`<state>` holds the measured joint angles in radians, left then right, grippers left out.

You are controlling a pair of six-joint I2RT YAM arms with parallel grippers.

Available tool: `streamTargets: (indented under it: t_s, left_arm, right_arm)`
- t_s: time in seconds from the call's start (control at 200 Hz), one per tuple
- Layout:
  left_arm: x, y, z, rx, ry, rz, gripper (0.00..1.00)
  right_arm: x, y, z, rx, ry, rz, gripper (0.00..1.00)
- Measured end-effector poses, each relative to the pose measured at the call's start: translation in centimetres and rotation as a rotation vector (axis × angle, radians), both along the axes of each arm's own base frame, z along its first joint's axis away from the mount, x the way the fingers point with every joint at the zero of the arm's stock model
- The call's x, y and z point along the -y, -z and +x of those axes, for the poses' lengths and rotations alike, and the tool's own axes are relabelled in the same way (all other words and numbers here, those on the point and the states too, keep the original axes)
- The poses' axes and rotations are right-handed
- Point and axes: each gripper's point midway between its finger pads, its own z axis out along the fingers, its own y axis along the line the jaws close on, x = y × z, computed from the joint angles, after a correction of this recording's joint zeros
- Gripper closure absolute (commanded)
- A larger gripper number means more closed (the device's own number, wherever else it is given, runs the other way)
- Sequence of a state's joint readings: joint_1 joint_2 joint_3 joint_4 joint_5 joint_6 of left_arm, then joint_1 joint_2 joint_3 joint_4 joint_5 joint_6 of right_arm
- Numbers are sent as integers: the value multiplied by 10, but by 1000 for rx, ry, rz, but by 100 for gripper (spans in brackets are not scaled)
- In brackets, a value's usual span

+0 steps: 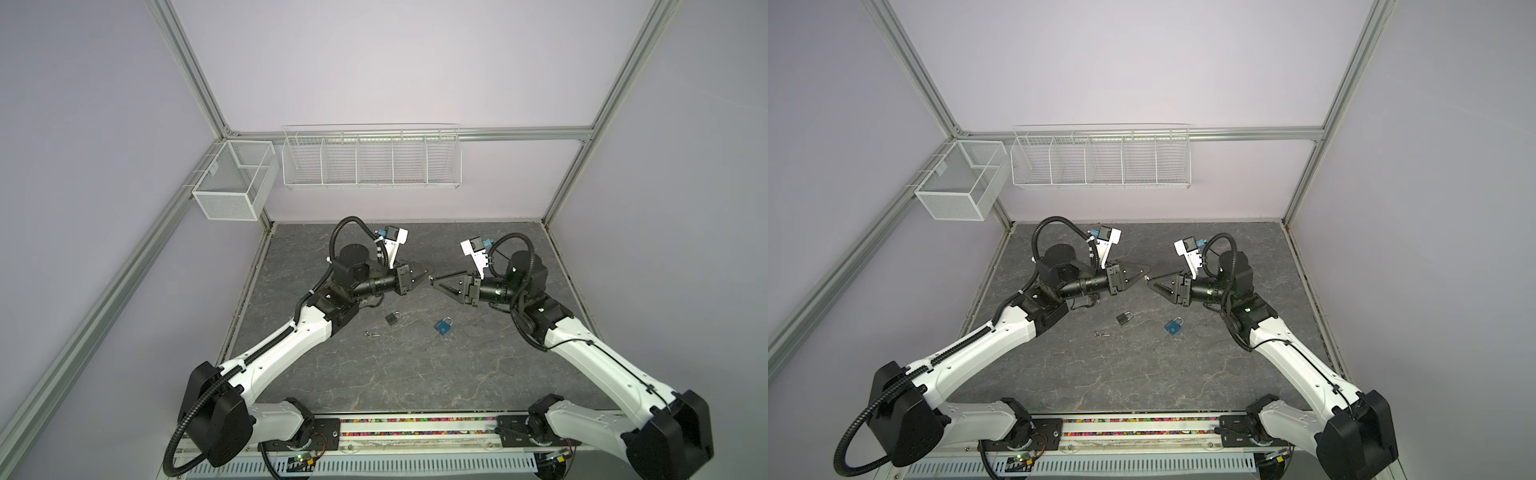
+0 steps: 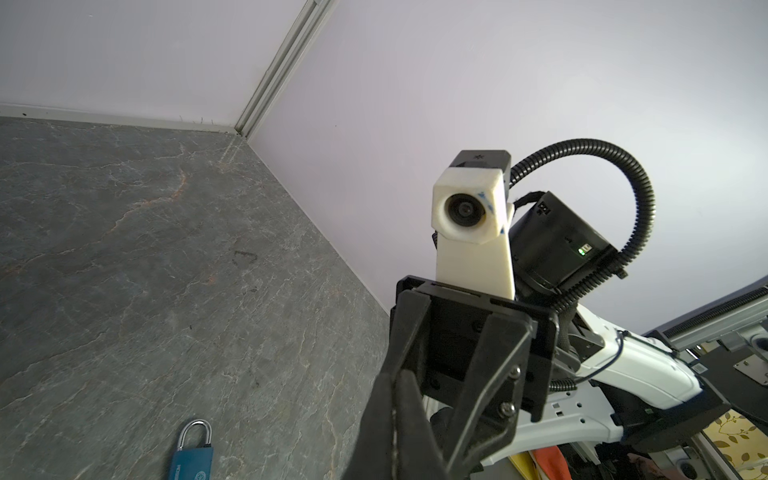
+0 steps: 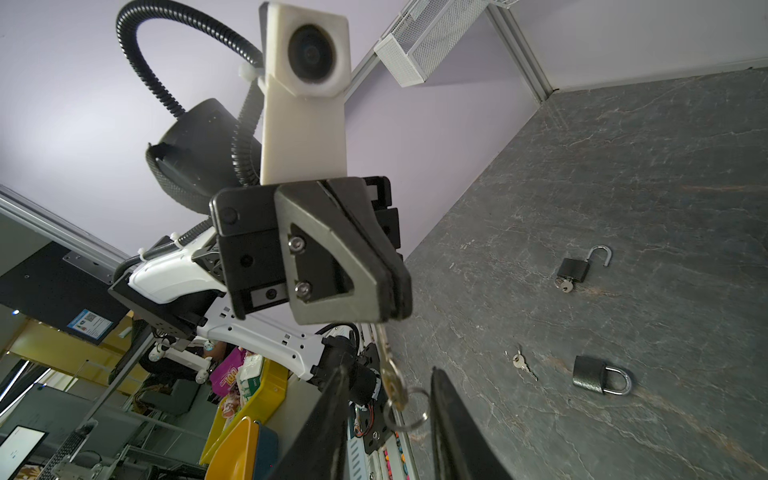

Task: Unlock with the key

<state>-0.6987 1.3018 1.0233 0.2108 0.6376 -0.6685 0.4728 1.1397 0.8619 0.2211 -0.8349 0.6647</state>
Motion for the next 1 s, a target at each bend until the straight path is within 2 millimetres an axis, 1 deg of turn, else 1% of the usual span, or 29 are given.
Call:
streamTargets:
  t_s: [0.06,0.195,0.29,0.435,0.53,0.65,0.75,0.925,0.97,0.985,1.0]
  left_arm:
    - [0,-1,0,0,0,-3,100]
    - [0,-4,0,6,1,-16,100]
    - [0,-6,-1,11,6,-21,100]
    - [1,-8,-2,17,11,-27,100]
    - [1,-8,-2,19,14,-29,100]
    - [1,-9,-2,19,15,-29,100]
    - [1,-9,-2,21,15,-30,100]
    - [2,-7,-1,19,15,-29,100]
    - [2,-7,-1,19,15,-28,100]
    - [2,-7,-1,19,15,-28,100]
    - [2,-7,-1,19,15,-28,100]
  right_arm:
    - [-1,-1,0,2,-6,4,70]
    - [-4,1,-1,-4,-22,7,70]
    - [-6,4,-1,-14,-31,4,75]
    - [-7,4,-1,-17,-35,6,76]
    - [-7,3,-1,-14,-36,8,73]
    - [-7,3,-1,-10,-36,10,73]
    - [-7,2,-1,-9,-32,10,77]
    - [-7,2,-1,-8,-32,10,78]
    - [-7,2,-1,-7,-32,11,82]
    - [-7,2,-1,-6,-31,11,86]
    - [-7,1,-1,-4,-31,12,89]
